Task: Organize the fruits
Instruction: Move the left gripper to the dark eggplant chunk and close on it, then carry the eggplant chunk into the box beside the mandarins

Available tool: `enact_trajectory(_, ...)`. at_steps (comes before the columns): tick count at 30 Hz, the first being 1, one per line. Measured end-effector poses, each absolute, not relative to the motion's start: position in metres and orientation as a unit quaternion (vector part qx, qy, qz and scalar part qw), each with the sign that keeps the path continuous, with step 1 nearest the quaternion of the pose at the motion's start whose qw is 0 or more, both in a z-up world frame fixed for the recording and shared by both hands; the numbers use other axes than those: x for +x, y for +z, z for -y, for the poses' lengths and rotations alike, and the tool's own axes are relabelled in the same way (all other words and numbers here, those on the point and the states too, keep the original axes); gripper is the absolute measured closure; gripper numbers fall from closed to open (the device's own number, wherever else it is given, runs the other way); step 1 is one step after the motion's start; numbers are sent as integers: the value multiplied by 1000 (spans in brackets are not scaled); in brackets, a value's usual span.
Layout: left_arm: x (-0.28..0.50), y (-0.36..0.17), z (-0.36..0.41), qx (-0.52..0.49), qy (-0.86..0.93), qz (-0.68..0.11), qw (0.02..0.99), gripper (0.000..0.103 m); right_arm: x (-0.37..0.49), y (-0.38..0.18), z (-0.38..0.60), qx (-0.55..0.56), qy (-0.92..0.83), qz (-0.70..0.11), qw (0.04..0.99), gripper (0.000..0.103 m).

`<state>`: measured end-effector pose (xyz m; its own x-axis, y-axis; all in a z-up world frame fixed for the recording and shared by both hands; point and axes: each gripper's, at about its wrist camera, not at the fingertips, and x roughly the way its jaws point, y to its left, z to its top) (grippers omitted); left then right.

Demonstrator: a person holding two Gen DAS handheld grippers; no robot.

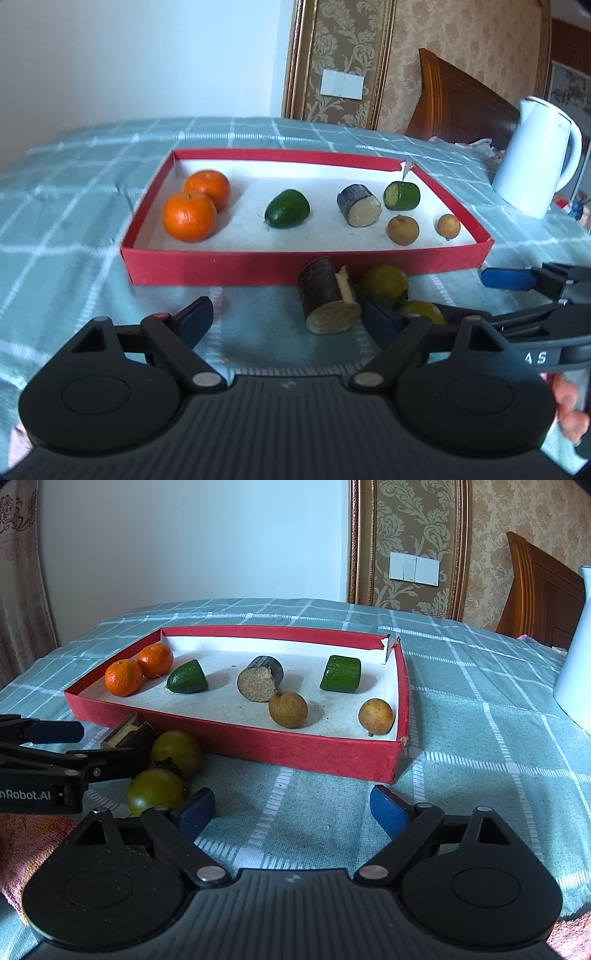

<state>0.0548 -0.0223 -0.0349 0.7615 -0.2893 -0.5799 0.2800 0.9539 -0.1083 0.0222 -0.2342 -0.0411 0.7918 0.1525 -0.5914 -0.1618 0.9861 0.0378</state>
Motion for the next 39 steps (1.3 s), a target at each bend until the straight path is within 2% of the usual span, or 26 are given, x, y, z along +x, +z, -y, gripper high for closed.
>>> enact_trajectory(4, 55, -35, 33, 17, -145, -301, 942, 18, 22, -41, 234, -7, 83, -312, 946, 11)
enact_trajectory(6, 53, -34, 38, 29, -140, -296, 945, 24, 22, -41, 234, -7, 83, -312, 946, 11)
enact_trajectory(8, 51, -33, 39, 31, -156, -294, 942, 47, 22, -41, 234, -8, 83, -312, 946, 11)
enact_trajectory(11, 52, -33, 41, 23, -174, -309, 935, 68, 22, -41, 234, -8, 83, -312, 946, 11)
enact_trajectory(21, 47, -34, 40, 30, -175, -299, 938, 69, 22, -41, 234, -8, 83, -312, 946, 11)
enact_trajectory(29, 35, -10, 38, 46, -172, -251, 951, 69, 22, -41, 234, -8, 83, -312, 946, 11)
enact_trajectory(39, 85, 5, 37, 59, -151, -243, 956, 69, 22, -41, 234, -8, 84, -312, 946, 10)
